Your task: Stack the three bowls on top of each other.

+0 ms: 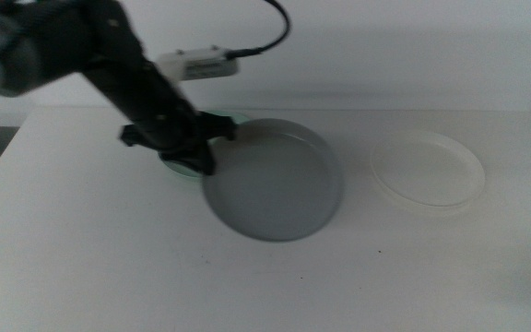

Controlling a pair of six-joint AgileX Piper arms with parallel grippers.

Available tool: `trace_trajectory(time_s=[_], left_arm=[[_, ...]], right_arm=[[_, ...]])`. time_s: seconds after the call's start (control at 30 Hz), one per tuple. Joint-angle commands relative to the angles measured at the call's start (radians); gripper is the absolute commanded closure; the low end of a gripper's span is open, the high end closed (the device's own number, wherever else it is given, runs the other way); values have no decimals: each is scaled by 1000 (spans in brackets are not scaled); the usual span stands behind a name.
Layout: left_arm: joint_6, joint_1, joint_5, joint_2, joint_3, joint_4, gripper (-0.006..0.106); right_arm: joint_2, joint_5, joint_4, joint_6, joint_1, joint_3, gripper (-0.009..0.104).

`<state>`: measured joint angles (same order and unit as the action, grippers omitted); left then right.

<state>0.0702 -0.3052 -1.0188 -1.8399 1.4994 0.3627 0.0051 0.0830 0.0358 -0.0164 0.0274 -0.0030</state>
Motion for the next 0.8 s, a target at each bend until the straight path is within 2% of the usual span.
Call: trace_trajectory(time_s=[0.0,0.37,0.77], left_arm=[[-19,-30,14,-58,60,23,102],[-8,-52,32,-249,130,55,102],[19,-52,77,-311,130,77,102]], right_arm=[[-5,-3,-7,-3,-6,3,9],[-5,-3,-7,-3,-6,3,9],[-5,-3,-7,-3,-6,3,9]])
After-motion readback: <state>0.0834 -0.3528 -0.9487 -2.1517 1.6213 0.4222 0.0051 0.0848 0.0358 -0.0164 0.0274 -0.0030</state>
